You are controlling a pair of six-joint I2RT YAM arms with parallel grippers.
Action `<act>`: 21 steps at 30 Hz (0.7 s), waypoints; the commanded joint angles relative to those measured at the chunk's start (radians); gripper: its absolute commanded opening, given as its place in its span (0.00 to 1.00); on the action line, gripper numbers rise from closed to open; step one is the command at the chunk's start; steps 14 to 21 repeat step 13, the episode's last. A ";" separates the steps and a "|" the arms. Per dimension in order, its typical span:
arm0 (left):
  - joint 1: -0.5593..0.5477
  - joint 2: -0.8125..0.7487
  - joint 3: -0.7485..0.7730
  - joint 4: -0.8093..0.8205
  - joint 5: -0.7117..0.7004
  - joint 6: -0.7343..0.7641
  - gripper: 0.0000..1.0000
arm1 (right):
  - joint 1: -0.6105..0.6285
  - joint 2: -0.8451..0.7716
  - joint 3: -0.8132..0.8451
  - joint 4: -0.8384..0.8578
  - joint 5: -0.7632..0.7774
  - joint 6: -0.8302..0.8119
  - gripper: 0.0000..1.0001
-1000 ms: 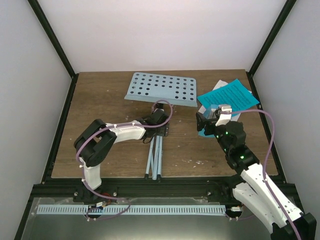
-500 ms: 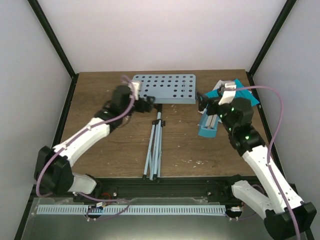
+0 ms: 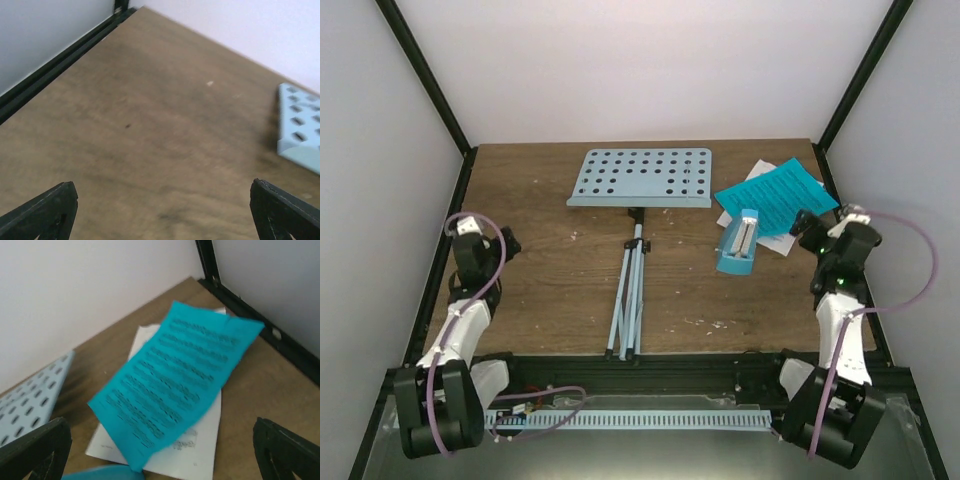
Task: Pack up the instrument practice props
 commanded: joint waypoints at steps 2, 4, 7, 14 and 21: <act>-0.003 0.047 -0.159 0.328 -0.137 0.070 0.95 | -0.012 -0.013 -0.290 0.408 0.042 0.080 1.00; -0.008 0.106 -0.188 0.445 -0.095 0.075 0.95 | 0.009 -0.002 -0.404 0.628 0.025 0.078 1.00; -0.031 0.157 -0.176 0.509 -0.065 0.098 0.95 | 0.161 0.096 -0.503 0.881 0.156 -0.061 1.00; -0.046 0.291 -0.158 0.652 -0.016 0.142 0.95 | 0.218 0.260 -0.483 1.045 0.128 -0.118 1.00; -0.046 0.291 -0.158 0.652 -0.016 0.142 0.95 | 0.218 0.260 -0.483 1.045 0.128 -0.118 1.00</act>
